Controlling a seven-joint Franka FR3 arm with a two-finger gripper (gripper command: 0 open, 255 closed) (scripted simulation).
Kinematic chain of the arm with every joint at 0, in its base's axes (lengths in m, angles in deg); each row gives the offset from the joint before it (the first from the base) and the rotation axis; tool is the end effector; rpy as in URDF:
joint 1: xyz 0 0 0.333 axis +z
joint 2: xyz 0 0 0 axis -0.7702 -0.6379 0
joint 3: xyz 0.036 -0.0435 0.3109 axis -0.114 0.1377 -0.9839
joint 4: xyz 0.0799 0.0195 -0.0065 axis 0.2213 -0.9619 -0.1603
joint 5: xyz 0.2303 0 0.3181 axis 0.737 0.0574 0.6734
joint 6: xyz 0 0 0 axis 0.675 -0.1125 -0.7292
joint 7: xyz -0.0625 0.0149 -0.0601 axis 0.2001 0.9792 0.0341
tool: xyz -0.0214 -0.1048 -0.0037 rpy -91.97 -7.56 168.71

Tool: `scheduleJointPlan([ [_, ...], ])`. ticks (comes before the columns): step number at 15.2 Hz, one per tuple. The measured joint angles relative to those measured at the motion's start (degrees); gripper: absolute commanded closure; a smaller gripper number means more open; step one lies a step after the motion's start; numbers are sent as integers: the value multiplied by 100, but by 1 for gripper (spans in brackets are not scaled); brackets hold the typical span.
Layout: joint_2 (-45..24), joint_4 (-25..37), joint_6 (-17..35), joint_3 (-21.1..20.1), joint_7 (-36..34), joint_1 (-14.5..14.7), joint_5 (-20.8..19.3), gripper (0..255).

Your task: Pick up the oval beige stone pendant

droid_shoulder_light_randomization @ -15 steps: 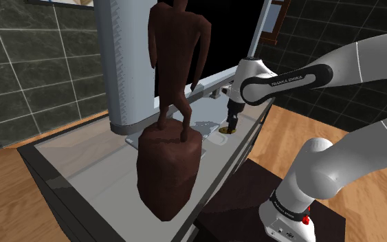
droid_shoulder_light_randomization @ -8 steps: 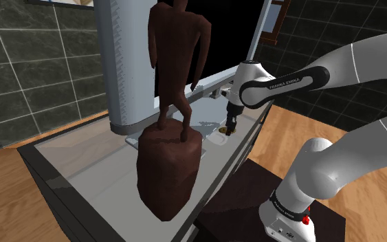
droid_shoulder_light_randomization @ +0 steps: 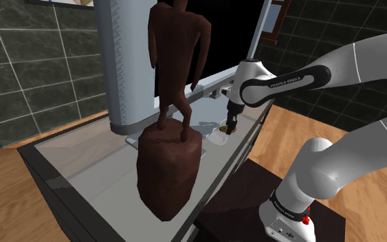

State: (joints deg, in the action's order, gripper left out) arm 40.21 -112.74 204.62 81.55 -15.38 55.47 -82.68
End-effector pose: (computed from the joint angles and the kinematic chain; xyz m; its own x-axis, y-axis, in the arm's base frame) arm 0.3605 -0.0825 0.3823 0.8336 0.5524 -0.0061 0.5517 -0.8318 0.0611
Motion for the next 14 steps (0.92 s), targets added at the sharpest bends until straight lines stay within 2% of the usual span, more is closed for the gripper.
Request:
scheduleJointPlan([
  [14,489,717,-1208,-188,51,37,144,255],
])
